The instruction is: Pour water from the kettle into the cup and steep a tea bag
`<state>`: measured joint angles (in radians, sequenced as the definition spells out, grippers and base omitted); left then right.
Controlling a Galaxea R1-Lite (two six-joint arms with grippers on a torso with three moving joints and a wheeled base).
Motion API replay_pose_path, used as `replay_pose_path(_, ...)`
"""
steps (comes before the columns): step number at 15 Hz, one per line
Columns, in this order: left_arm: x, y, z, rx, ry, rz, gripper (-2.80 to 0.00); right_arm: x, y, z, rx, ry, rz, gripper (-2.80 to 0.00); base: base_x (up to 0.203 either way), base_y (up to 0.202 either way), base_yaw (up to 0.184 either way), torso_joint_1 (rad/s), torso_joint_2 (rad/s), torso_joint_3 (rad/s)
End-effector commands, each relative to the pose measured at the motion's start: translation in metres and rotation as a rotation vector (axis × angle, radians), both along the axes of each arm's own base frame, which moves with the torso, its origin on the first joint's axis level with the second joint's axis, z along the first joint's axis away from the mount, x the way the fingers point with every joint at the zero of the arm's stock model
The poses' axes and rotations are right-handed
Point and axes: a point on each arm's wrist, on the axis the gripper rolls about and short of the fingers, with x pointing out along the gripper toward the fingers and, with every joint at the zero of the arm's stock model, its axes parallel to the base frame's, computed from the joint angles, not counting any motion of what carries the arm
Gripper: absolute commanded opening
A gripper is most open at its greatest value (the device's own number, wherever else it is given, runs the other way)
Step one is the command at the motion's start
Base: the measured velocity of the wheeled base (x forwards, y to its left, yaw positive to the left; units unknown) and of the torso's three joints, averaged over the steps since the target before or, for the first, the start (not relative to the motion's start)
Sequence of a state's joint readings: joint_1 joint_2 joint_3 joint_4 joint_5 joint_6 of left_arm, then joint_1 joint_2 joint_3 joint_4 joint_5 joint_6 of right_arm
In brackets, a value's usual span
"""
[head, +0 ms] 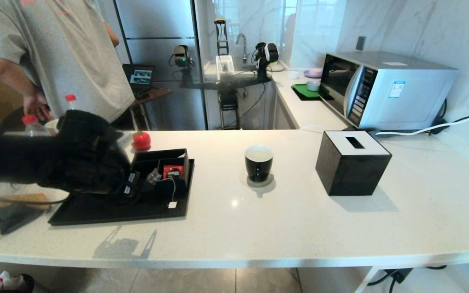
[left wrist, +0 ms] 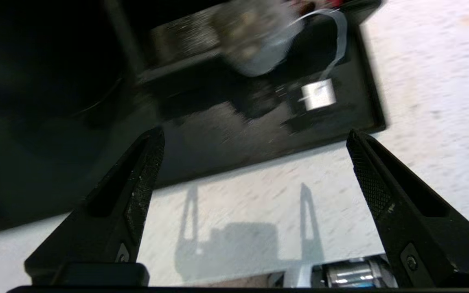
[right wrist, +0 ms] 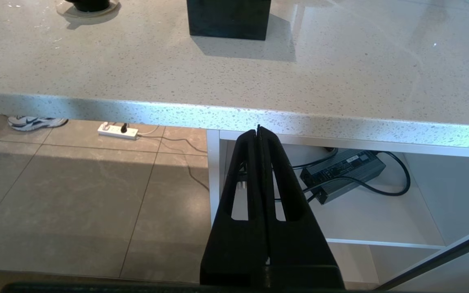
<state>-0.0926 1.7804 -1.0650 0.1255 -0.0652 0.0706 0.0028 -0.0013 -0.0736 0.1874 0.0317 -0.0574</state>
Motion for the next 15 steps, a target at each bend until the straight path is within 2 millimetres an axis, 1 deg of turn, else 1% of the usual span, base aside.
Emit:
replay_pose_path(1, 0.014, -0.006, -0.013, -0.004, 0.034, -0.020, 0.00, 0.000, 0.000, 0.000, -0.001, 0.002, 0.001, -2.80, 0.000, 0.000, 0.000, 0.000, 0.00, 0.000)
replay_pose_path(11, 0.047, -0.011, -0.019, -0.035, 0.008, 0.005, 0.00, 0.000, 0.000, 0.000, 0.001, 0.003, 0.001, -2.80, 0.000, 0.000, 0.000, 0.000, 0.00, 0.000)
replay_pose_path(15, 0.057, -0.012, -0.023, -0.036, -0.004, 0.008, 0.00, 0.000, 0.000, 0.000, 0.000, 0.003, 0.001, -2.80, 0.000, 0.000, 0.000, 0.000, 0.00, 0.000)
